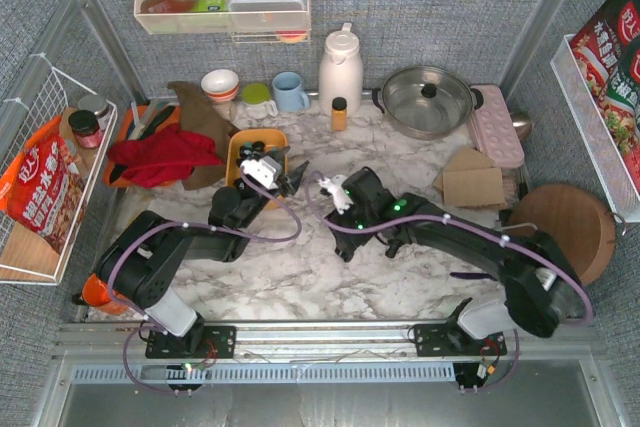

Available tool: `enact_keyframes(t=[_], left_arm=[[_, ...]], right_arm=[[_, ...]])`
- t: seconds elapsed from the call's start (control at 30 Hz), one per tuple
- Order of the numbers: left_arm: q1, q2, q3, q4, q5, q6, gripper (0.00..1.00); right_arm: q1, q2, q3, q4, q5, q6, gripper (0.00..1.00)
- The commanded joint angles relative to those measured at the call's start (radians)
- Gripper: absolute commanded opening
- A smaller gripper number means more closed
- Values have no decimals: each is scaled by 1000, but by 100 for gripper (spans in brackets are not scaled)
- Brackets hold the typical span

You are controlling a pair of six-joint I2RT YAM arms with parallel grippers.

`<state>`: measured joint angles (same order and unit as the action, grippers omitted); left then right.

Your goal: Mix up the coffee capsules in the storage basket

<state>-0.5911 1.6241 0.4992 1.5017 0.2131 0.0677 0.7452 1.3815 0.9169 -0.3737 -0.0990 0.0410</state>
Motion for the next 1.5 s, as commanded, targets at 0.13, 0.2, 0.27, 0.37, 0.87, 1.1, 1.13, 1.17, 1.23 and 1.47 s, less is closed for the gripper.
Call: enact_keyframes(t=[0.13, 0.2, 0.27, 0.37, 0.87, 1.1, 1.13, 1.17, 1.23, 1.47], left_arm=[[2, -53, -14, 36, -238, 42, 66], [2, -60, -14, 32, -263, 54, 66], [2, -64, -14, 31, -271, 62, 66], [2, -66, -14, 30, -276, 64, 66], [2, -61, -14, 30, -272, 55, 66], [-1, -61, -14, 26, -220, 73, 66], [-2, -60, -15, 28, -200, 79, 66], [-5, -56, -15, 28, -173, 86, 66], [-14, -49, -14, 29, -95, 113, 66], [-109, -54, 5, -58, 373, 274, 85]], right_arm=[[50, 261, 167, -103, 13, -103, 53], [64, 317, 192, -129, 39, -104, 52], [75, 363, 212, -151, 69, -105, 52], [89, 408, 236, -177, 115, -107, 51], [103, 427, 229, -214, 179, -135, 48], [96, 363, 225, -182, 156, -97, 9], [92, 334, 222, -176, 150, -86, 8], [87, 301, 220, -170, 144, -71, 7], [73, 213, 208, -146, 136, -35, 7], [-64, -301, -20, 155, 104, 196, 6]])
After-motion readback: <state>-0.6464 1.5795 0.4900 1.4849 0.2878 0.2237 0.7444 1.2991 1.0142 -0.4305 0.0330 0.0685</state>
